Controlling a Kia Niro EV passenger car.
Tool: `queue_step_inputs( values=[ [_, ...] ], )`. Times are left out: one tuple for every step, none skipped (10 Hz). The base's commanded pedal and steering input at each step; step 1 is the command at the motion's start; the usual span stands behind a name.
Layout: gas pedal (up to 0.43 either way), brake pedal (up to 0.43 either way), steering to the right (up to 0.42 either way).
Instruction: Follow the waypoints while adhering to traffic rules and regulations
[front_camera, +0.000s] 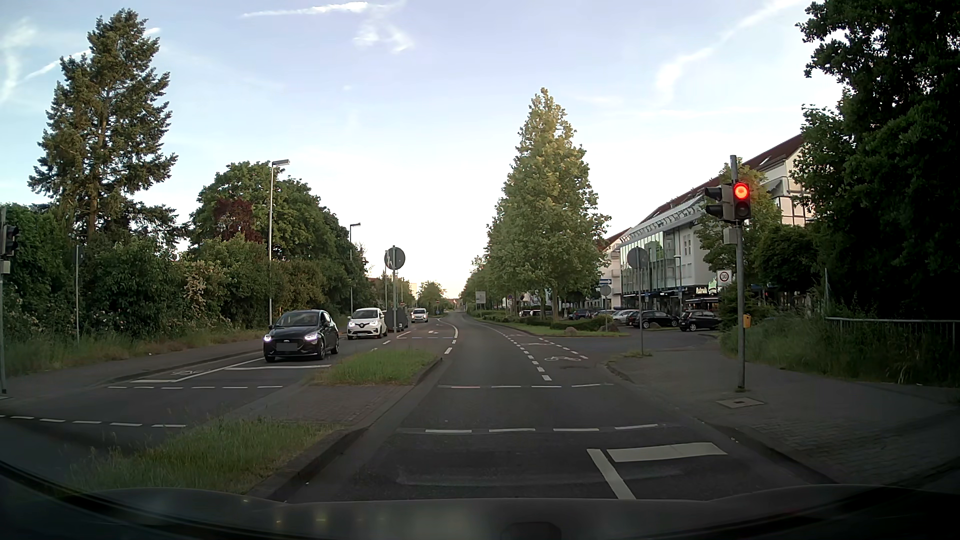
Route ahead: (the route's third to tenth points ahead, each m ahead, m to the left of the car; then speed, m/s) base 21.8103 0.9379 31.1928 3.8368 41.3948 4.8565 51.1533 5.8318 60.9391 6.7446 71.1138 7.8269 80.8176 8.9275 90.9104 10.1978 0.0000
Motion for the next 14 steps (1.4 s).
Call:
queue_step_inputs(
  values=[
    [0.0,0.415,0.011],
    [0.0,0.415,0.011],
    [0.0,0.415,0.011],
    [0.0,0.415,0.011],
    [0.0,0.415,0.011],
    [0.0,0.415,0.011],
    [0.0,0.415,0.011],
    [0.0,0.415,0.011],
    [0.0,0.415,0.011],
    [0.0,0.415,0.011],
    [0.0,0.415,0.011],
    [0.0,0.415,0.011],
    [0.0,0.415,0.011],
    [0.0,0.415,0.011]
  ],
)
